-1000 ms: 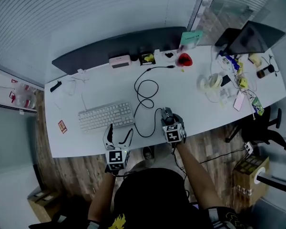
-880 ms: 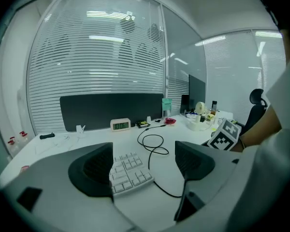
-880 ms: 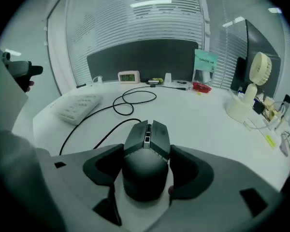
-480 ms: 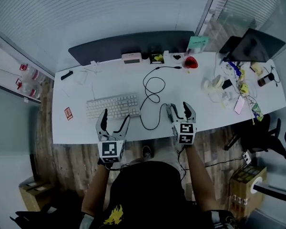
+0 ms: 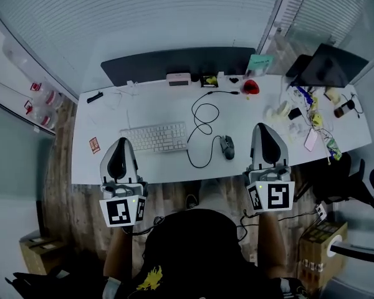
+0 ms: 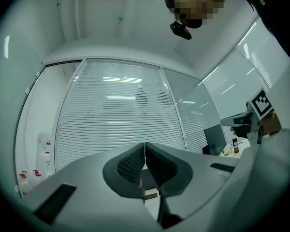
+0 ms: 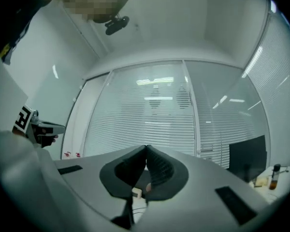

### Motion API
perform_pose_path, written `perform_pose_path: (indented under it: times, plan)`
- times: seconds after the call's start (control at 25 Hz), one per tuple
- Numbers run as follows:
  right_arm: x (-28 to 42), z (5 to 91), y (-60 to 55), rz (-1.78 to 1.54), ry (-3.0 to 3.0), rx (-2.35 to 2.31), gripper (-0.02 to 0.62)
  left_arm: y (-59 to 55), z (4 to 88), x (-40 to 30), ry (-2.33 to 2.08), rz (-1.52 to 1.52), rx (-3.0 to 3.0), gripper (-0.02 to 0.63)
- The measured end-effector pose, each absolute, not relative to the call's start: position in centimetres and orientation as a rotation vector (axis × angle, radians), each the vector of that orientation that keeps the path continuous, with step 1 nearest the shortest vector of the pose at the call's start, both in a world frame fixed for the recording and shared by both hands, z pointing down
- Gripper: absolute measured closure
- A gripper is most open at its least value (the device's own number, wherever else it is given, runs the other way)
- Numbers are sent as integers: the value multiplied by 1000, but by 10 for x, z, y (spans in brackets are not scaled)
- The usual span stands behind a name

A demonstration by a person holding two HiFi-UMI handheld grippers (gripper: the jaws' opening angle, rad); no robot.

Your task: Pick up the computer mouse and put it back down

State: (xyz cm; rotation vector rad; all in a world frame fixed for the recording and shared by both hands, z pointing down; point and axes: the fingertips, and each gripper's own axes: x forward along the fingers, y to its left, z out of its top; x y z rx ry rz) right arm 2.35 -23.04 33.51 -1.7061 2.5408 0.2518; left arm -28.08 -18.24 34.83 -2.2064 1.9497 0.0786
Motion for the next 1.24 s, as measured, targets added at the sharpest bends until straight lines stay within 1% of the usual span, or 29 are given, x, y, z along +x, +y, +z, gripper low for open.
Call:
perform_pose_path:
  times: [0.04,0.12,0.4,1.24]
  plan:
    - [25,337,-228,206,2553,-1697,580,-180,350,-281,1958,87,-2214,594]
    - [26,344,-222,156,2578,-1694,581,-178,359,-279,1966,82,-2244,594]
    - [25,346,-211,200,2616,-1728,581,-176,369,-277,1962,158,-2306,594]
    - [2,353,-210,139,2658,-1633,581,-161,381,-279,1974,50,-2296,594]
